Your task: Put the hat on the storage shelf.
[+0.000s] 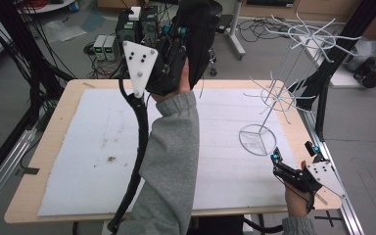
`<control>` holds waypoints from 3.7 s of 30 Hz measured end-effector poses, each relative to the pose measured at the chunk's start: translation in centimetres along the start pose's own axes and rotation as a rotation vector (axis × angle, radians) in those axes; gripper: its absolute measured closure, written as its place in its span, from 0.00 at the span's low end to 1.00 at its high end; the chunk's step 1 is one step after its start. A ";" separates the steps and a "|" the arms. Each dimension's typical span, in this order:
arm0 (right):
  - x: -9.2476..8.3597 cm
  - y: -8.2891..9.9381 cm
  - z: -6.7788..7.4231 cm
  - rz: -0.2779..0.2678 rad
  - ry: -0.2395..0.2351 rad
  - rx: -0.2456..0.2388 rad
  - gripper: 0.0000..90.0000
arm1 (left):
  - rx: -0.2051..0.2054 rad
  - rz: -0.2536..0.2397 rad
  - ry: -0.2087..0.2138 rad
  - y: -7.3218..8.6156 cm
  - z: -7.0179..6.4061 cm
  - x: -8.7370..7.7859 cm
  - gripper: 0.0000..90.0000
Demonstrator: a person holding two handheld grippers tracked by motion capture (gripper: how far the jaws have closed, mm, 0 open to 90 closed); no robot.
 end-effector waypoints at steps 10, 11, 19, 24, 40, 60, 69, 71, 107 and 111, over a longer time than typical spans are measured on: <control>-0.4 -0.1 -0.9 -0.016 0.026 0.027 0.02 | 0.026 0.049 0.018 0.9 -3.2 2.5 0.95; -0.4 -0.1 -1.0 -0.017 0.028 0.031 0.01 | 0.026 0.051 0.022 1.0 -3.6 2.7 0.95; -0.5 0.0 -0.9 -0.017 0.028 0.050 0.02 | 0.057 0.049 0.056 0.7 -6.8 4.0 0.95; -0.4 0.2 -0.4 -0.009 0.010 0.020 0.02 | 0.078 0.058 0.062 1.3 -8.7 4.6 0.95; -0.6 0.0 -1.6 -0.018 0.039 0.047 0.02 | 0.055 0.075 0.075 3.1 -10.5 5.5 0.95; -0.9 -0.2 -2.1 -0.025 0.048 0.060 0.02 | 0.106 0.101 0.080 4.8 -12.3 4.7 0.93; -1.0 -0.2 -1.7 -0.022 0.036 0.053 0.02 | 0.081 0.037 0.064 3.0 -11.5 4.1 0.58; -1.0 -0.2 -1.7 -0.025 0.033 0.053 0.02 | 0.078 0.040 0.072 2.9 -11.1 4.0 0.55; 0.4 0.1 2.9 -0.008 -0.049 -0.017 0.02 | 0.254 0.121 -0.048 2.1 4.5 -2.6 0.02; 0.7 0.2 3.6 -0.003 -0.069 -0.042 0.02 | 0.295 0.154 -0.109 2.7 7.8 -4.8 0.02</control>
Point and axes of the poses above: each handheld gripper's, and its own axes: x roughly forward along the jaws, y roughly out of its underside, z roughly to its left, the point moved 7 cm from there along x, roughly forward along the jaws, and after that the axes turned 14 degrees about x, right-handed, at the moved point
